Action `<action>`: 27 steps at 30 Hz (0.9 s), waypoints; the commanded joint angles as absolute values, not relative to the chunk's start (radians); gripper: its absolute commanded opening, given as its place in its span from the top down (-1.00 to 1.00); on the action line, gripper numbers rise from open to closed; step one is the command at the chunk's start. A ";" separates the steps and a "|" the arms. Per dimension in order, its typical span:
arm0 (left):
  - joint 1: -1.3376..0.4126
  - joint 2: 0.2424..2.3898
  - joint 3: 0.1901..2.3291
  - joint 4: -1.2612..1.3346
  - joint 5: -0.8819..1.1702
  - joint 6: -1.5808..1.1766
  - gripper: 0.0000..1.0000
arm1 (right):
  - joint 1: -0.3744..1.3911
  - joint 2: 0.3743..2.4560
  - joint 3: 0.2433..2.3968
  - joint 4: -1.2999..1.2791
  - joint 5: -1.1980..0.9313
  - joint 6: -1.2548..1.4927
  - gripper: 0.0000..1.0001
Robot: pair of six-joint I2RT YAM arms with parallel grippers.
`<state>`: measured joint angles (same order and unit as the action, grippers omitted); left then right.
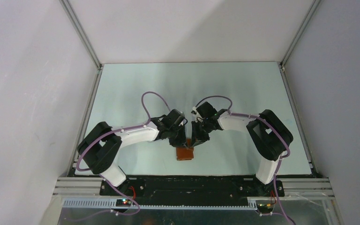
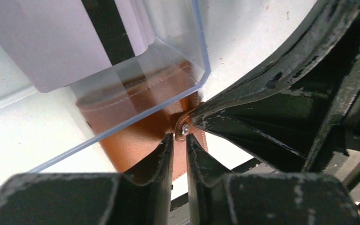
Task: Put the credit cards into the card holder
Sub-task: Close the card holder at the center of the board.
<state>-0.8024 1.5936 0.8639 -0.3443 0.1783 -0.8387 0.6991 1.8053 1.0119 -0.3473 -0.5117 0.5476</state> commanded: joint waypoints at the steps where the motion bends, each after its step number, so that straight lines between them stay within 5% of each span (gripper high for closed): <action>1: -0.795 1.574 0.864 -0.296 0.207 -0.861 0.58 | 0.709 1.817 1.012 -0.326 -0.499 0.545 1.00; 5: -0.793 1.576 0.858 -0.280 0.213 -0.869 0.58 | 0.711 1.817 1.012 -0.324 -0.503 0.545 1.00; 11: -0.793 1.576 0.856 -0.270 0.213 -0.870 0.98 | 0.711 1.816 1.011 -0.326 -0.504 0.546 1.00; 27: -0.792 1.545 0.812 -0.271 0.183 -0.855 1.00 | 0.709 1.751 1.012 -0.308 -0.517 0.562 1.00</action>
<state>-0.7959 1.5726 0.8188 -0.2855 0.1951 -0.8639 0.7029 1.7992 1.0119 -0.3428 -0.5125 0.5503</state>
